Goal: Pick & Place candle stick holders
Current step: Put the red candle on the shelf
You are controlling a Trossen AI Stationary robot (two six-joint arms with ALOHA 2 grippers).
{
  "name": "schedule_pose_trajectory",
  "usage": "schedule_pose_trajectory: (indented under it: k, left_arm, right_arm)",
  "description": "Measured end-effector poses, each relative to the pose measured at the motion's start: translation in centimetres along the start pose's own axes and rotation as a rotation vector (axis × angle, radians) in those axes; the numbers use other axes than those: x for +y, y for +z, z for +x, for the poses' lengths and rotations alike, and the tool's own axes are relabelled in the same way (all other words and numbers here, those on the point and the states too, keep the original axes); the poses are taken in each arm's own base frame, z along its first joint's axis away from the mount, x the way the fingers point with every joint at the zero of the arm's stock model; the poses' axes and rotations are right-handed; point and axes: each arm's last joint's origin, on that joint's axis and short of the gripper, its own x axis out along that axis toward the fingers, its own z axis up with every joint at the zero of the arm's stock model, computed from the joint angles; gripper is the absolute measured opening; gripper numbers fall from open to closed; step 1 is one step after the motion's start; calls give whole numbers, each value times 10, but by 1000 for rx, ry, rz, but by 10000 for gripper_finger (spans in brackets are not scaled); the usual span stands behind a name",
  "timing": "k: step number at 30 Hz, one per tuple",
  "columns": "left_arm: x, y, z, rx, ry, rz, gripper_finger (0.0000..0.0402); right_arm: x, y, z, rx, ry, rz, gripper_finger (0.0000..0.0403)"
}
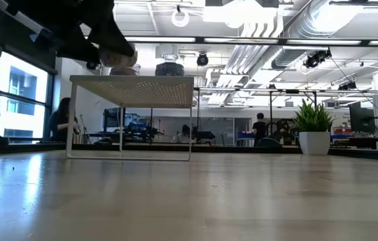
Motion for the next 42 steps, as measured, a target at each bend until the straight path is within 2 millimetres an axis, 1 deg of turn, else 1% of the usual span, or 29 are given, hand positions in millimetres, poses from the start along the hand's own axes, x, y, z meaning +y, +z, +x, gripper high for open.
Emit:
schedule_pose_trajectory:
  k: [6, 8, 16, 20, 32, 34, 38, 40, 42]
  left_arm:
    - [1, 4, 1, -116, 36, -9, 281]
    - [2, 6, 7, -114, 57, -14, 281]
    - [12, 15, 41, -32, 162, -30, 281]
    - [15, 18, 51, -11, 192, -50, 281]
    - [16, 19, 54, -2, 199, -25, 283]
    - [16, 19, 54, -1, 199, -25, 308]
    - [17, 17, 54, 20, 195, -14, 375]
    - [17, 17, 54, 19, 194, -17, 389]
    - [17, 17, 54, 18, 195, -17, 387]
  right_arm:
    - [3, -2, -5, -9, 11, 1, 188]
    - [3, -2, -5, -10, 13, 3, 188]
    - [5, -4, -9, -16, 18, 17, 188]
    - [5, -4, -9, -12, 21, 28, 188]
    - [5, -4, -9, -10, 23, 25, 188]
    - [5, -4, -9, -10, 23, 25, 188]
    - [5, -4, -9, -10, 23, 26, 188]
    - [5, -4, -9, -10, 23, 27, 188]
    - [5, -4, -9, -9, 25, 27, 188]
